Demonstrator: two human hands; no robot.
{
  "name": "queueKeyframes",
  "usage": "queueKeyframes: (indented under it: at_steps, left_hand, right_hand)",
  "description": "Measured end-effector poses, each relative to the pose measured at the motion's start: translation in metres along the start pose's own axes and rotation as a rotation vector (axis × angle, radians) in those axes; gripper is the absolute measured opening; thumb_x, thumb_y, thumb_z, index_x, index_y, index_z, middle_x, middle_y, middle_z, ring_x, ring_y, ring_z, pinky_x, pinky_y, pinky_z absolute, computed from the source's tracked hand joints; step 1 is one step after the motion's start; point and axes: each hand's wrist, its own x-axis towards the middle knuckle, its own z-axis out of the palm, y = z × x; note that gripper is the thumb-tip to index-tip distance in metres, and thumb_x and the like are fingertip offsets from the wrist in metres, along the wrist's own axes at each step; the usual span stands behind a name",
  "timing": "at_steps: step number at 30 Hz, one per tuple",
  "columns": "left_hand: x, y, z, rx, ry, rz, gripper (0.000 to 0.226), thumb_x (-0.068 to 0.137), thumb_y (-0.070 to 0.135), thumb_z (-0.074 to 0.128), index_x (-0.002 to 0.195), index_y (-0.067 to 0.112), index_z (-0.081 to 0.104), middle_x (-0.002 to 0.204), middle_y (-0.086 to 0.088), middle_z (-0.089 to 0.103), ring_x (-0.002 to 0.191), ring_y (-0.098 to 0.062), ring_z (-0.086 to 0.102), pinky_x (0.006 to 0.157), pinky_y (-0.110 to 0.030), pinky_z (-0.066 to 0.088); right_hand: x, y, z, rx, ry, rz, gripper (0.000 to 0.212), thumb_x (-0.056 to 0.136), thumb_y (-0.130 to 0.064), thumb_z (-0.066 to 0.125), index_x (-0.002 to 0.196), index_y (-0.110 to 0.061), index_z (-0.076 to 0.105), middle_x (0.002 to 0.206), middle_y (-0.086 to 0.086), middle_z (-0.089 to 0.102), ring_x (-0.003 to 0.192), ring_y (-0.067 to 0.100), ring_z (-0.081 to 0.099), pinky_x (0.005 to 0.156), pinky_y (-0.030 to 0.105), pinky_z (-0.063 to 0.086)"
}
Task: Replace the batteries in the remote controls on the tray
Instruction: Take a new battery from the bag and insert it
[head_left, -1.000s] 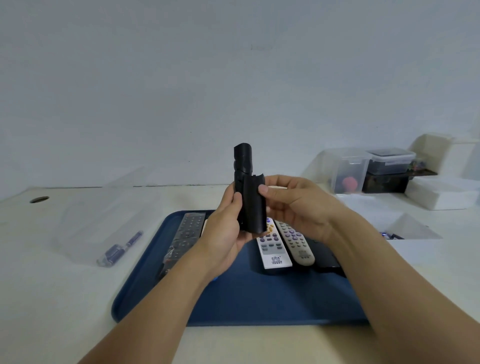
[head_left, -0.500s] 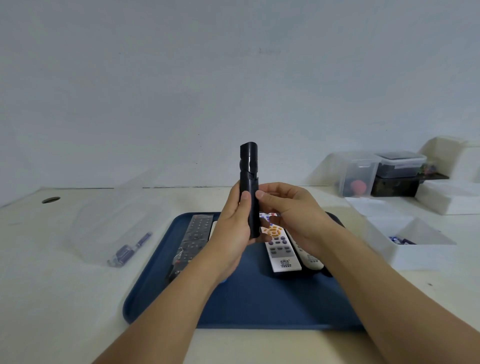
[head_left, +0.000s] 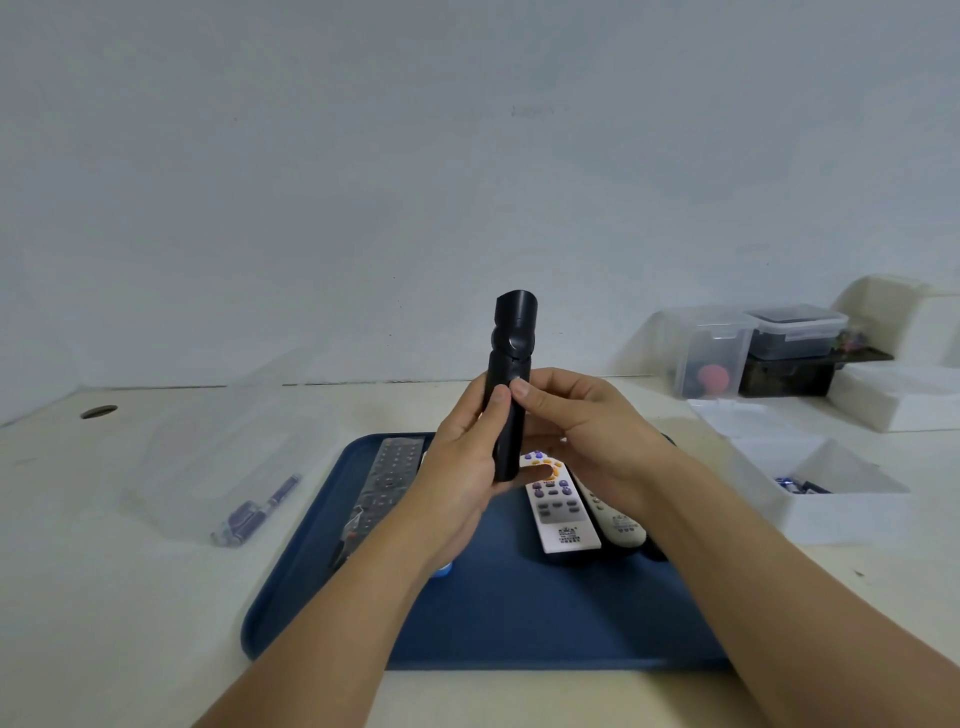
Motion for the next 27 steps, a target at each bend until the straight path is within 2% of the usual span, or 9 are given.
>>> queueKeyframes:
  at_steps: [3, 5, 7, 10, 14, 18, 21, 25, 27]
  left_hand:
    - [0.000, 0.001, 0.001, 0.010, 0.003, 0.028, 0.027, 0.108, 0.032, 0.044, 0.125, 0.032, 0.065, 0.105, -0.006, 0.076, 0.085, -0.021, 0.074, 0.068, -0.036, 0.059]
    - [0.001, 0.001, -0.001, 0.055, 0.038, 0.058, 0.026, 0.108, 0.032, 0.043, 0.123, 0.026, 0.064, 0.083, -0.010, 0.070, 0.059, -0.019, 0.062, 0.052, -0.029, 0.050]
    - [0.001, 0.002, -0.004, 0.115, 0.040, 0.078, 0.027, 0.108, 0.032, 0.043, 0.123, 0.024, 0.064, 0.073, -0.011, 0.066, 0.051, -0.017, 0.051, 0.046, -0.027, 0.042]
    - [-0.001, 0.002, -0.007, 0.236, -0.004, 0.097, 0.027, 0.109, 0.033, 0.041, 0.119, 0.027, 0.065, 0.068, -0.009, 0.066, 0.047, -0.017, 0.046, 0.043, -0.027, 0.038]
    - [-0.003, -0.001, -0.007, 0.342, 0.062, 0.168, 0.028, 0.109, 0.034, 0.040, 0.109, 0.022, 0.066, 0.062, -0.011, 0.068, 0.041, -0.019, 0.048, 0.039, -0.025, 0.037]
    - [-0.005, -0.005, -0.011, 0.430, 0.176, 0.208, 0.030, 0.106, 0.038, 0.045, 0.101, 0.021, 0.070, 0.057, -0.012, 0.067, 0.038, -0.025, 0.053, 0.037, -0.025, 0.039]
    - [-0.007, 0.000, -0.011, 0.471, 0.281, 0.200, 0.044, 0.104, 0.042, 0.048, 0.084, 0.011, 0.071, 0.050, -0.013, 0.064, 0.036, -0.022, 0.053, 0.038, -0.024, 0.039]
    - [-0.002, 0.019, -0.004, 0.230, 0.369, -0.130, 0.063, 0.097, 0.061, 0.050, 0.060, 0.012, 0.067, 0.048, -0.010, 0.057, 0.034, -0.018, 0.042, 0.036, -0.021, 0.026]
    - [-0.002, 0.025, -0.004, 0.106, 0.278, -0.287, 0.062, 0.092, 0.067, 0.053, 0.056, 0.018, 0.064, 0.053, -0.004, 0.054, 0.036, -0.015, 0.038, 0.034, -0.019, 0.021]
  right_hand:
    - [0.001, 0.002, 0.000, 0.007, 0.019, -0.002, 0.018, 0.094, -0.021, 0.067, 0.093, -0.003, 0.066, 0.073, 0.014, 0.064, 0.061, 0.029, 0.058, 0.056, 0.035, 0.051]
    - [0.003, 0.004, 0.000, -0.037, 0.067, -0.045, 0.026, 0.089, -0.023, 0.074, 0.094, 0.000, 0.063, 0.069, 0.011, 0.061, 0.058, 0.028, 0.052, 0.060, 0.041, 0.050]
    - [0.004, 0.003, -0.003, -0.169, 0.173, -0.124, 0.040, 0.083, -0.020, 0.081, 0.115, -0.008, 0.062, 0.091, 0.008, 0.070, 0.072, 0.033, 0.064, 0.072, 0.043, 0.056]
    - [0.004, -0.006, -0.011, -0.326, 0.241, -0.239, 0.079, 0.079, -0.012, 0.084, 0.141, -0.038, 0.043, 0.117, -0.002, 0.068, 0.092, 0.019, 0.073, 0.083, 0.030, 0.058]
    - [0.003, -0.007, -0.009, -0.346, 0.222, -0.328, 0.061, 0.078, -0.009, 0.083, 0.129, -0.031, 0.058, 0.103, 0.008, 0.072, 0.080, 0.021, 0.073, 0.076, 0.026, 0.056]
    - [0.002, -0.002, -0.006, -0.404, 0.244, -0.338, 0.053, 0.077, -0.014, 0.085, 0.122, -0.027, 0.060, 0.093, 0.006, 0.074, 0.079, 0.022, 0.074, 0.075, 0.030, 0.058]
    - [0.002, -0.002, -0.002, -0.358, 0.235, -0.327, 0.048, 0.080, -0.013, 0.083, 0.120, -0.024, 0.060, 0.090, 0.009, 0.074, 0.078, 0.020, 0.072, 0.073, 0.027, 0.056]
    - [0.000, -0.003, 0.007, 0.047, 0.045, -0.157, 0.034, 0.094, -0.011, 0.066, 0.126, -0.016, 0.058, 0.085, 0.010, 0.069, 0.075, 0.019, 0.062, 0.074, 0.033, 0.047]
    - [-0.001, 0.001, 0.010, 0.113, -0.109, -0.069, 0.033, 0.098, -0.013, 0.058, 0.131, -0.012, 0.057, 0.089, 0.013, 0.062, 0.070, 0.018, 0.057, 0.077, 0.034, 0.045]
